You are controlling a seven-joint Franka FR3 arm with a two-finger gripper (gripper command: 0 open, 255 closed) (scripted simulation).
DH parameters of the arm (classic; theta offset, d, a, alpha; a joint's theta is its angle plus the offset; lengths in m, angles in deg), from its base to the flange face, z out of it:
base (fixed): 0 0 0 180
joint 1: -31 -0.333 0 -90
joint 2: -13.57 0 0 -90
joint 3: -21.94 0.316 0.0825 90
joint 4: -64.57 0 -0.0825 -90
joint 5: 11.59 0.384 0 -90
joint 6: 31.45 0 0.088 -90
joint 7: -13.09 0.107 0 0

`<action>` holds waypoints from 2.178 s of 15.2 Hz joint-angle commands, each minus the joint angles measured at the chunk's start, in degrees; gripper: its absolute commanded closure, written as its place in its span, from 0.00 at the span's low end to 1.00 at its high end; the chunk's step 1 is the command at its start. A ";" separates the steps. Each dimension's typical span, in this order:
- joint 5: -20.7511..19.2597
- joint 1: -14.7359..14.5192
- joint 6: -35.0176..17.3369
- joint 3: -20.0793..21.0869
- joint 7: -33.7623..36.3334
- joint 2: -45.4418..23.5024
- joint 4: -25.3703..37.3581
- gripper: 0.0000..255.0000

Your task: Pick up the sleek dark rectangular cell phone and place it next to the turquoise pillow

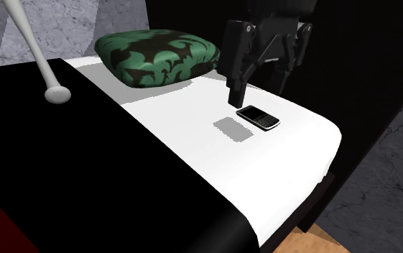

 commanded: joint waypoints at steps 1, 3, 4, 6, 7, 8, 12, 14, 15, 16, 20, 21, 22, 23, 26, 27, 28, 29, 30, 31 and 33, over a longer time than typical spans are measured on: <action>0.43 0.01 -2.06 -1.48 -3.33 -4.75 2.38 0.00; 1.12 0.19 -3.34 -2.76 -6.61 -9.12 5.10 0.00; 1.58 0.34 -3.89 -3.31 -8.26 -11.35 6.58 0.00; 2.68 0.71 -4.80 -4.27 -11.54 -15.88 9.78 0.00; 3.30 0.97 -5.15 -4.64 -13.17 -18.18 11.49 0.00; 3.97 1.28 -5.42 -4.94 -14.77 -20.49 13.29 0.00; 6.73 3.08 -5.80 -5.44 -20.79 -29.87 21.35 0.00; 7.63 3.94 -5.65 -5.32 -22.66 -33.15 24.48 0.00; 7.76 3.99 -6.34 -5.24 -22.75 -33.44 24.06 0.00; 7.91 4.01 -7.03 -5.18 -22.84 -33.74 23.65 0.00; 8.55 4.11 -9.75 -4.94 -23.26 -35.04 22.15 0.00; 8.82 4.16 -10.80 -4.83 -23.44 -35.59 21.61 0.00; 8.82 4.16 -10.81 -4.83 -23.44 -35.59 21.60 0.00; 8.82 4.16 -10.81 -4.83 -23.44 -35.59 21.61 0.00; 8.82 4.16 -10.80 -4.83 -23.44 -35.59 21.61 0.00; 8.82 4.16 -10.80 -4.83 -23.44 -35.59 21.61 0.00; 8.82 4.16 -10.80 -4.83 -23.44 -35.59 21.61 0.00; 8.82 4.16 -10.80 -4.83 -23.44 -35.59 21.61 0.00; 8.82 4.16 -10.80 -4.83 -23.44 -35.59 21.61 1.00; 8.82 4.16 -10.80 -4.83 -23.44 -35.59 21.61 1.00; 8.83 4.14 -10.83 -4.81 -23.40 -35.61 21.60 1.00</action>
